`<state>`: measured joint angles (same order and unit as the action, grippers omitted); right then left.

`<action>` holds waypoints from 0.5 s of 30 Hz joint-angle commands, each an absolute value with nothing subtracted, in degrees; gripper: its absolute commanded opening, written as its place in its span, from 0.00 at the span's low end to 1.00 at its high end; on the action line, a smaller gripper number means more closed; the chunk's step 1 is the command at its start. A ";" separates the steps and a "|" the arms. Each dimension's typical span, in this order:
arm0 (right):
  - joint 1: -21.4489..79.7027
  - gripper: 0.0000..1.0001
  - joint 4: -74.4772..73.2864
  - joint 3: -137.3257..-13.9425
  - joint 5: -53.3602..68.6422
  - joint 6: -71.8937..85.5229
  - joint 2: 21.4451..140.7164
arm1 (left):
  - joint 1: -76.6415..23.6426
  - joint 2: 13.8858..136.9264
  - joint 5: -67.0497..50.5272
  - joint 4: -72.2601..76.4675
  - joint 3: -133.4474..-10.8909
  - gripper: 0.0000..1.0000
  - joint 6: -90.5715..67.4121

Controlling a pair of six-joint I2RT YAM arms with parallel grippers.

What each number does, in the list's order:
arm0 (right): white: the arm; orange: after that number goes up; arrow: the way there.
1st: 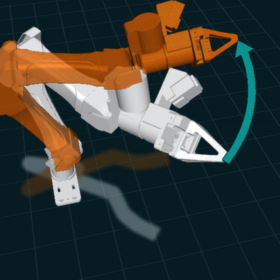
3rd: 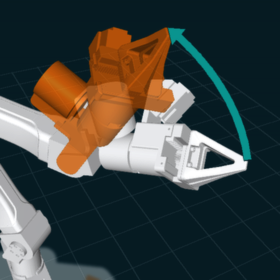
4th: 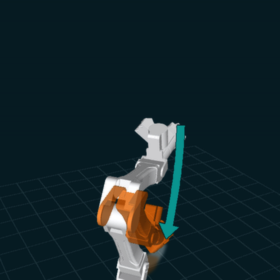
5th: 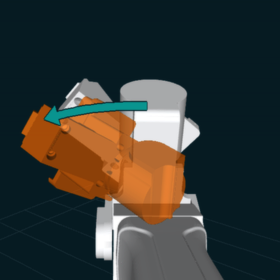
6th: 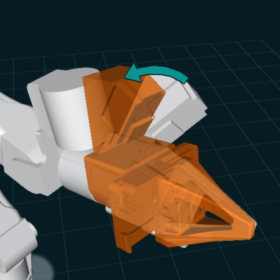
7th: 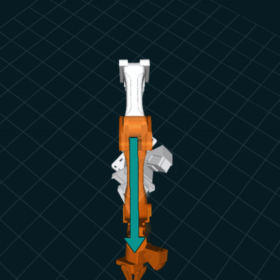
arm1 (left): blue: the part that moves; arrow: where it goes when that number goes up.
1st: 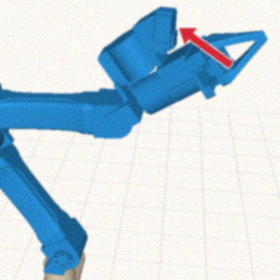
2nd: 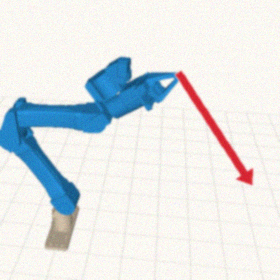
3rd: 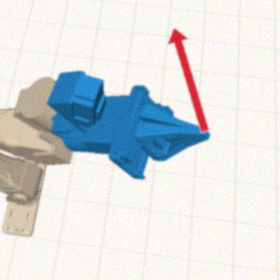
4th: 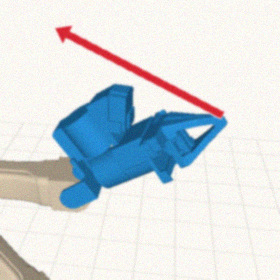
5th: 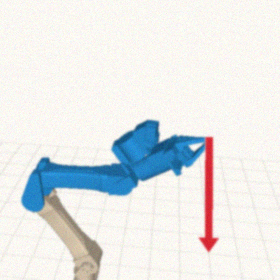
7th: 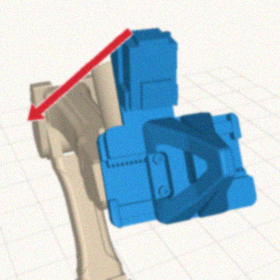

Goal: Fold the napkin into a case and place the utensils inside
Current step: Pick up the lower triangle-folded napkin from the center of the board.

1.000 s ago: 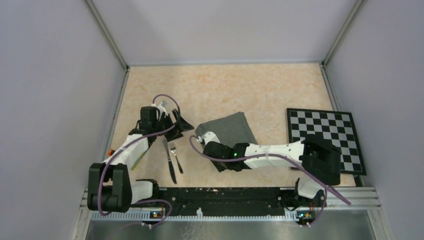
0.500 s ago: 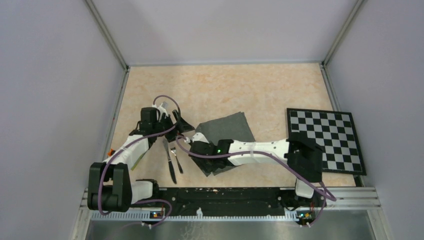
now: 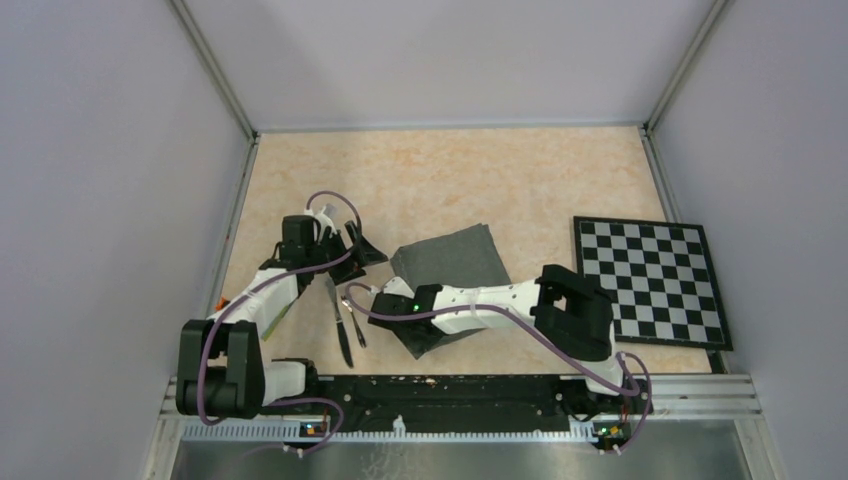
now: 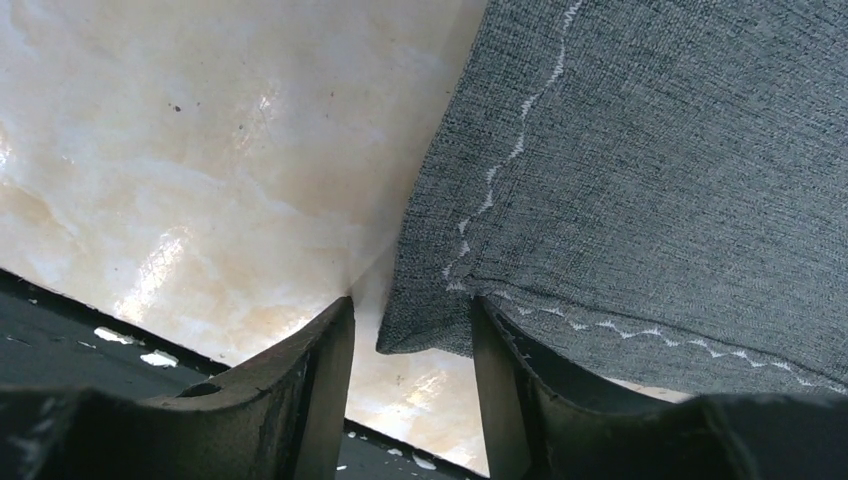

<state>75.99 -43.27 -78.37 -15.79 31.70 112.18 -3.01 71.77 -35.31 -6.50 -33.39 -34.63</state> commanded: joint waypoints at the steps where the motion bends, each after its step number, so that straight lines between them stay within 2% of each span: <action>1: 76.27 0.48 -41.67 -78.62 -15.46 32.47 113.70 | -2.31 71.99 -35.54 -3.71 -32.88 0.90 -33.31; 6: 76.30 0.46 -39.69 -75.20 -17.20 32.76 114.79 | -2.12 71.84 -35.68 -3.55 -32.58 0.90 -33.36; 8: 76.29 0.38 -40.40 -74.72 -20.08 32.79 115.70 | -2.19 71.77 -35.49 -3.53 -32.52 0.90 -33.35; 11: 76.37 0.21 -41.16 -73.74 -25.02 33.00 116.79 | -2.12 71.88 -35.14 -3.38 -32.20 0.90 -33.63; 15: 76.78 0.04 -40.15 -72.98 -28.67 32.43 115.92 | -2.16 72.44 -34.84 -2.55 -31.35 0.91 -34.46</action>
